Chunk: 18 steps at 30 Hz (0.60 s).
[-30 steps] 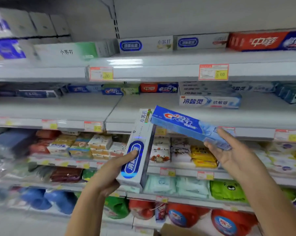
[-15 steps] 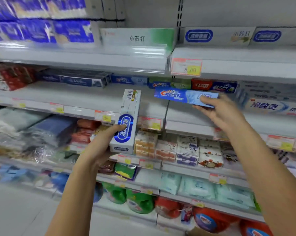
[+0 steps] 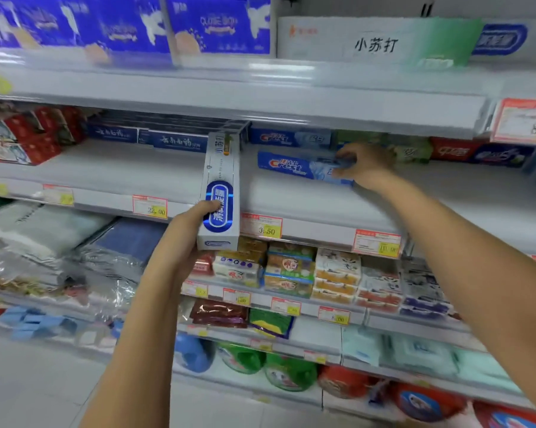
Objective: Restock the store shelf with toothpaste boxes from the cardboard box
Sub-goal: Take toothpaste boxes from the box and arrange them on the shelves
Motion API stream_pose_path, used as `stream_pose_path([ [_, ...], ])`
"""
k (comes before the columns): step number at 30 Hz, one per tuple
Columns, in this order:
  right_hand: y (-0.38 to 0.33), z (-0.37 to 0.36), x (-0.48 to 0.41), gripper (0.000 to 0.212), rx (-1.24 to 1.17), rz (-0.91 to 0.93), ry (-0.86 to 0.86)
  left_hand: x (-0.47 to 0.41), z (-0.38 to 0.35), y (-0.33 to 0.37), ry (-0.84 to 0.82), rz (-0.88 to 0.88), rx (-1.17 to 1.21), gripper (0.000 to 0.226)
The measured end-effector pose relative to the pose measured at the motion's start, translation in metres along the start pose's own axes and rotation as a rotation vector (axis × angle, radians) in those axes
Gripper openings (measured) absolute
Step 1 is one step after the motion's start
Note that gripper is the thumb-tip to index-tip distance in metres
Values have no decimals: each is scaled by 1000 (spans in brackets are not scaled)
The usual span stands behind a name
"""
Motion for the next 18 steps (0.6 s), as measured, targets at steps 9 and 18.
stream_pose_path([
  [9,-42,-37,-41,17,429,142,191,-32,6,8,-52,22,29,21],
  [18,-54,-67,-60,20,555,143,230,-49,3,7,-118,93,2,32],
])
Point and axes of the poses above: each hand's wrist, its own x-axis away from the middle knuckle, its own z-axis out of the back of the hand, y = z × x, the point moved 7 cm from there along -x, towards the middle knuckle, and after that the axes turned 12 degrees about y, right-handed, at the moved point
